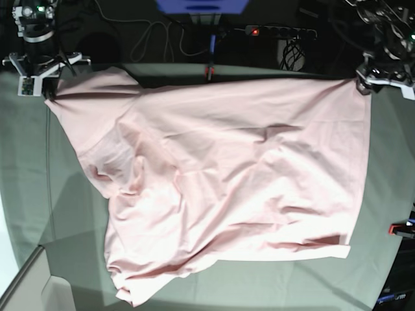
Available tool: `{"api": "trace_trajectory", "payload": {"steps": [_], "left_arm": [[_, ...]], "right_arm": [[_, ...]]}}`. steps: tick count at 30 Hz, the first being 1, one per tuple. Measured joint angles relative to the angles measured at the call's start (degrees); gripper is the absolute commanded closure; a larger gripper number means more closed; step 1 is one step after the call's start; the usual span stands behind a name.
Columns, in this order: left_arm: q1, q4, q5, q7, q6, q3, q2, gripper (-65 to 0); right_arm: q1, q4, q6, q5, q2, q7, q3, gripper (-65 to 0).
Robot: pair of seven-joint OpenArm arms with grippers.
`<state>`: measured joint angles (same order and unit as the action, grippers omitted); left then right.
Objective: Layout the t-shirt on the table in an organized manner, then fold the t-shirt properly
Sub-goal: 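Pull the shirt corners apart with both grippers to spread it flat, then hold the shirt edge with the right gripper while the left gripper regrasps its corner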
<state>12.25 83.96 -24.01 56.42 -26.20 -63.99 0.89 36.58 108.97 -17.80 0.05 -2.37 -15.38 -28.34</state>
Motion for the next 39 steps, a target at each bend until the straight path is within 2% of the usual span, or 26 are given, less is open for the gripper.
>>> {"api": "trace_trajectory", "payload": {"steps": [8,9,15,22,23,25,39], "left_arm": [[0.9,-0.3,-0.3,-0.1,0.0,0.0,0.8,-33.5],[0.9,-0.3,-0.2,-0.1,0.0,0.0,0.7,-32.2],[0.1,-0.4,0.2,-0.1,0.0,-0.1,0.9,-14.5],[-1.5,-0.5,0.7,0.3,0.0,0.0,0.9,-12.5],[-1.8,-0.6,0.7,0.1,0.1,0.0,0.8,-10.2],[-2.6,-0.6,0.2,0.1,0.0,0.1,0.7,0.0],[-5.8,2.9,0.3,0.6,0.1,0.2,0.2,-0.3]], "right_arm": [[0.0,0.0,0.0,0.0,0.0,-0.1,0.0,0.0],[0.0,0.0,0.0,0.0,0.0,-0.2,0.0,0.0],[0.0,0.0,0.0,0.0,0.0,-0.2,0.0,0.0],[0.1,0.0,0.0,0.0,0.0,-0.2,0.0,0.0],[0.1,0.0,0.0,0.0,0.0,-0.2,0.0,0.0],[0.1,0.0,0.0,0.0,0.0,-0.5,0.0,0.0],[0.1,0.0,0.0,0.0,0.0,-0.4,0.0,0.0]]}}
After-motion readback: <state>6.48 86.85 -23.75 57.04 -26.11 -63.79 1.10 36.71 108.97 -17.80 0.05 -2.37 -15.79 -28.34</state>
